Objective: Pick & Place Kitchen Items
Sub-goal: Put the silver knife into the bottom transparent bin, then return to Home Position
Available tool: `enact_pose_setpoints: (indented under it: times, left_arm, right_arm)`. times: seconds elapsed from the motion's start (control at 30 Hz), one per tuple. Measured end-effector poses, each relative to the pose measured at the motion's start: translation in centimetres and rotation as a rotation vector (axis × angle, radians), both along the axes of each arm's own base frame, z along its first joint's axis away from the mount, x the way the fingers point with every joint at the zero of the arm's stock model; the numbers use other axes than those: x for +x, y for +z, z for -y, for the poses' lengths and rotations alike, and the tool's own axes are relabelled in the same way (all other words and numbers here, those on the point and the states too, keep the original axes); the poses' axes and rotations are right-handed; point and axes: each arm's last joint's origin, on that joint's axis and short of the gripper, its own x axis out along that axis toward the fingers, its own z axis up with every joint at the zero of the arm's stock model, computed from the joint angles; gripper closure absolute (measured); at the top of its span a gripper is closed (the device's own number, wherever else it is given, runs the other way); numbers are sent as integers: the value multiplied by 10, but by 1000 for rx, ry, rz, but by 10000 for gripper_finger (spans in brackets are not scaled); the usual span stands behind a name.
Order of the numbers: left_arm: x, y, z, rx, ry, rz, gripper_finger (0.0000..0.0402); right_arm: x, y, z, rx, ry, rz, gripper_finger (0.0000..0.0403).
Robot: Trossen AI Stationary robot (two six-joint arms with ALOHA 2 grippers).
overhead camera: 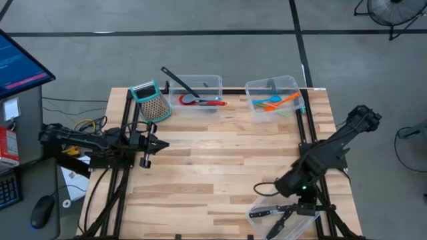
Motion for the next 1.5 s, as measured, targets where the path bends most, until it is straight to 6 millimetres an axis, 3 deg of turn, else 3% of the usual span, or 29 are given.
enact_pose_setpoints:
  times: [0.4,0.67,0.97,1.23,1.5]
  left_arm:
    - [0,0,0,-1,-1,0,398]
    - [0,0,0,0,-1,-1,398]
    - [0,0,0,1,-2,-1,398]
    - [0,0,0,20,-1,0,398]
    - [0,0,0,20,0,0,398]
  right_arm:
    - [34,-33,7,5,45,-42,368]
    - [39,-42,13,-27,62,-89,368]
    - [39,-40,15,-79,84,-71,367]
    - [44,-31,15,-136,75,-16,318]
    - [46,-26,14,-132,68,0,310]
